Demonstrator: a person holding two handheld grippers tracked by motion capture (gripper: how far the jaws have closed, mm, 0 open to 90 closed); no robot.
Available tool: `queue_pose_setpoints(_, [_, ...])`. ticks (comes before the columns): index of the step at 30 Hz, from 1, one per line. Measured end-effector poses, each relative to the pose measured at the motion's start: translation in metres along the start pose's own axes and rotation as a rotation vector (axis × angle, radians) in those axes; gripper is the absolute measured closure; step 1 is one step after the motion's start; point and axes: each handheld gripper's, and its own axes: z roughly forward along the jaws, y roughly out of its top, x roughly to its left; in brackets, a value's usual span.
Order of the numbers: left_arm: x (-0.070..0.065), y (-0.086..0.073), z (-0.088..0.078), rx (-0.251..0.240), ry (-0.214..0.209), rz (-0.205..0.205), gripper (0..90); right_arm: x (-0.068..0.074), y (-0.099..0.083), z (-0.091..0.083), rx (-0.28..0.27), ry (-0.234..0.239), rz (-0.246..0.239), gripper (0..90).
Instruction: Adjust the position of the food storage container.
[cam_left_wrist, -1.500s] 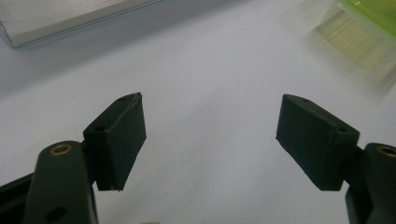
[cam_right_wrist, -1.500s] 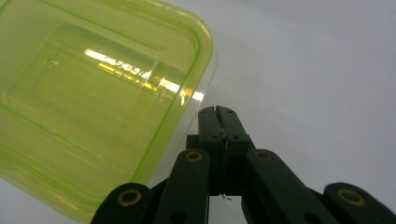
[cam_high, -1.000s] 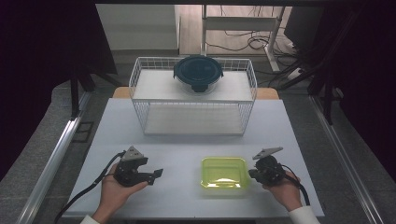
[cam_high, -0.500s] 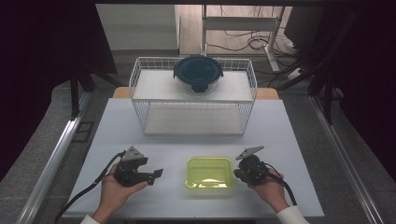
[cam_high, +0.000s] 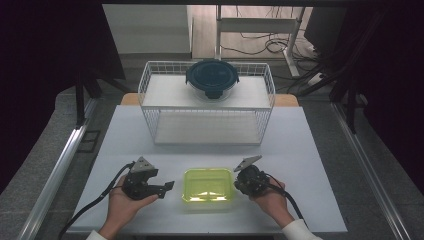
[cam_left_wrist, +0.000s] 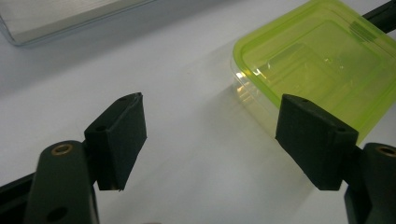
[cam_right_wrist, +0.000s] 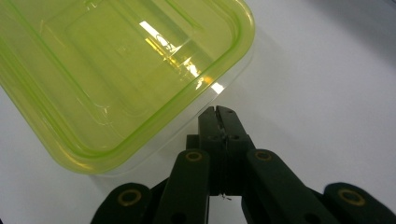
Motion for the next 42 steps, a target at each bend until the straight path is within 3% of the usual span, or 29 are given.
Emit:
queue_pose_setpoints(5, [0.000,0.000,-0.001,0.002,0.015,0.010,23.7,-0.001,-0.001,-0.002,-0.008,-0.002,0.006,88.8])
queue_pose_setpoints(11, [-0.001,-0.001,-0.002,0.014,0.028,0.020,23.2,-0.007,-0.012,-0.017,-0.083,-0.017,0.046,88.7])
queue_pose_setpoints(12, [-0.001,-0.001,-0.002,0.014,0.024,0.009,23.2,-0.010,-0.018,-0.024,-0.125,-0.019,0.054,88.6])
queue_pose_setpoints(14, [-0.001,-0.001,-0.003,0.014,0.011,-0.006,22.9,-0.012,-0.025,-0.030,-0.158,-0.019,0.079,87.0])
queue_pose_setpoints(16, [-0.003,-0.001,-0.004,0.014,0.007,-0.013,22.8,-0.015,-0.031,-0.033,-0.184,-0.008,0.104,79.1])
queue_pose_setpoints(18, [-0.004,-0.002,-0.005,0.014,0.008,-0.022,22.8,-0.020,-0.035,-0.035,-0.215,0.006,0.140,59.5])
queue_pose_setpoints(20, [-0.006,-0.003,-0.006,0.013,0.007,-0.025,22.8,-0.024,-0.035,-0.037,-0.247,0.015,0.205,42.2])
queue_pose_setpoints(23, [-0.007,-0.004,-0.009,0.012,0.005,-0.039,22.8,-0.026,-0.036,-0.040,-0.293,0.083,0.271,32.8])
queue_pose_setpoints(26, [-0.007,-0.004,-0.009,0.019,-0.011,-0.058,21.4,-0.025,-0.037,-0.039,-0.303,0.105,0.266,29.2])
queue_pose_setpoints(28, [-0.010,-0.006,-0.008,0.005,0.032,-0.063,12.3,-0.023,-0.036,-0.038,-0.299,0.105,0.254,29.2])
queue_pose_setpoints(29, [-0.010,-0.006,-0.008,0.005,0.032,-0.063,11.3,-0.023,-0.036,-0.038,-0.299,0.105,0.254,29.2])
queue_pose_setpoints(31, [-0.011,-0.007,-0.007,0.025,0.023,-0.054,14.0,-0.022,-0.036,-0.037,-0.292,0.110,0.247,29.4])
queue_pose_setpoints(34, [-0.012,-0.007,-0.008,0.008,0.007,-0.067,13.0,-0.021,-0.036,-0.036,-0.280,0.105,0.237,29.6])
queue_pose_setpoints(38, [-0.015,-0.009,-0.012,-0.013,0.019,-0.070,11.8,-0.021,-0.037,-0.036,-0.279,0.102,0.242,29.7])
queue_pose_setpoints(42, [-0.019,-0.011,-0.014,-0.019,-0.007,-0.084,11.6,-0.021,-0.039,-0.036,-0.278,0.100,0.246,29.8])
